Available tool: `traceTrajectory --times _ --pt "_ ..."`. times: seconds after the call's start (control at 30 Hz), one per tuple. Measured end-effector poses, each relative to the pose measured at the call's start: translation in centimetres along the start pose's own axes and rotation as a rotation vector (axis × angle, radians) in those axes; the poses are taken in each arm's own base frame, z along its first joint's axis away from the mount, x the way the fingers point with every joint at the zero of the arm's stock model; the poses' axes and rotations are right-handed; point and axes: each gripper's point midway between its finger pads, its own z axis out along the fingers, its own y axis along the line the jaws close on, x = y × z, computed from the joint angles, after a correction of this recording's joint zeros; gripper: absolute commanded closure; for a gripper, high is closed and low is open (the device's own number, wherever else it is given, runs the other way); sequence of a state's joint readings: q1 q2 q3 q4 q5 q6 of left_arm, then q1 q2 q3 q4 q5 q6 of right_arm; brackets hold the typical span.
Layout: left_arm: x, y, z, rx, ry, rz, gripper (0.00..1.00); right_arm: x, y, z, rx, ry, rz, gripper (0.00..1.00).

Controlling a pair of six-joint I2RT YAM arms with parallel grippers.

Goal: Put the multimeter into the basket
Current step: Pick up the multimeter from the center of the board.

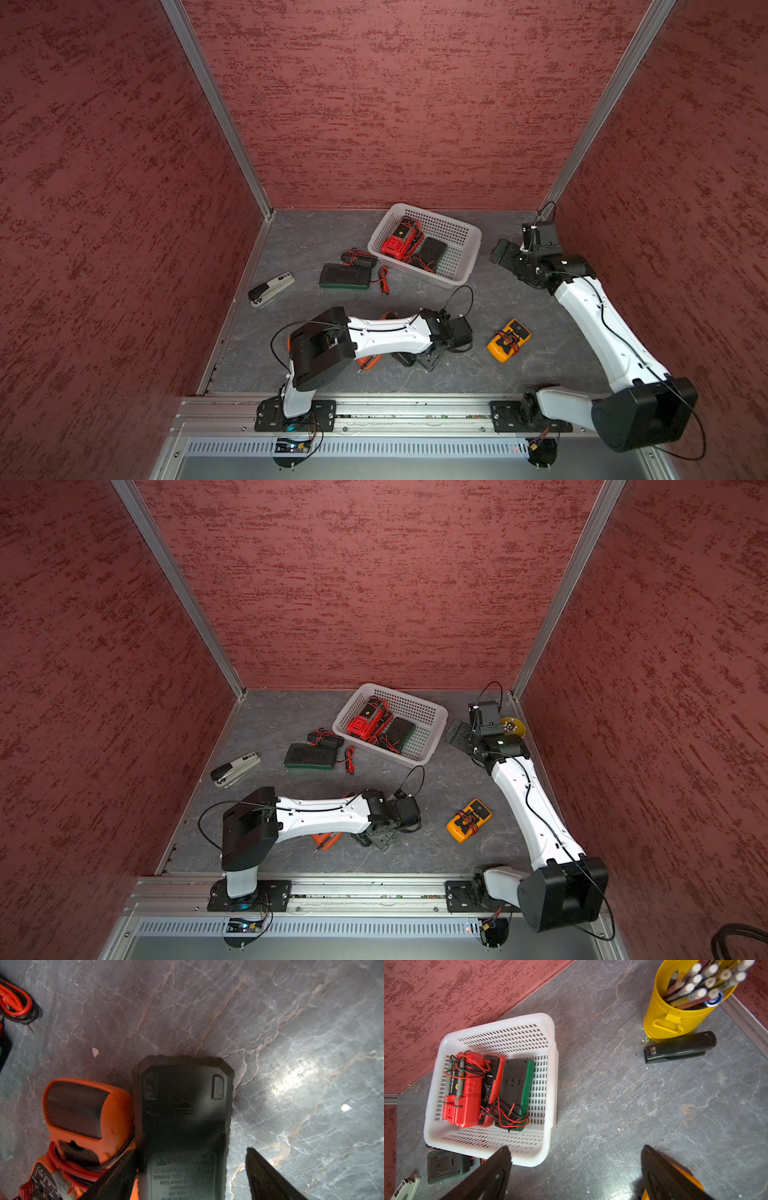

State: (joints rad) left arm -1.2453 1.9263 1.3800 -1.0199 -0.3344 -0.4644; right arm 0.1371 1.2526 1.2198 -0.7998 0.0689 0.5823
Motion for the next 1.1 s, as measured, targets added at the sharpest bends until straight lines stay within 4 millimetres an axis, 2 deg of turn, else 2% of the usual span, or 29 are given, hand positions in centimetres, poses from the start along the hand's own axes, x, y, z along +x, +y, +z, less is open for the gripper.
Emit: traceTrajectory --times 0.2,0.3,0.4,0.53,0.63,0.7,0.8,0.9,1.1 --pt "0.5 -0.1 1.4 -0.029 0.033 0.005 0.14 0.5 -0.1 0.4 -0.007 0.016 0.002 0.01" --pt "0.7 -0.1 1.8 -0.04 0.042 0.01 0.17 0.9 -0.4 0.6 -0.003 0.027 0.002 0.01" --pt "0.6 -0.1 1.9 -0.043 0.04 0.006 0.32 0.9 -0.4 0.6 -0.003 0.026 0.0 0.01" --pt "0.5 0.1 2.0 -0.047 0.041 0.006 0.47 0.8 -0.5 0.5 -0.002 0.025 -0.005 0.01" --pt "0.2 0.2 1.8 -0.044 0.038 -0.001 0.54 0.8 -0.5 0.5 -0.002 0.024 -0.011 0.01" --pt "-0.5 0.4 1.3 -0.033 0.026 -0.014 0.55 0.8 -0.5 0.5 -0.002 0.024 -0.014 0.01" --pt "-2.5 0.9 -0.4 0.007 -0.023 -0.059 0.55 0.7 -0.5 0.3 -0.004 0.016 -0.017 0.01" --pt "-5.4 2.2 -3.0 0.077 -0.095 -0.137 0.55 0.4 -0.5 -0.4 -0.01 -0.007 -0.017 0.01" --pt "-12.0 6.8 -8.0 0.203 -0.255 -0.331 0.55 0.0 -1.4 -1.9 0.004 -0.07 -0.011 0.01"
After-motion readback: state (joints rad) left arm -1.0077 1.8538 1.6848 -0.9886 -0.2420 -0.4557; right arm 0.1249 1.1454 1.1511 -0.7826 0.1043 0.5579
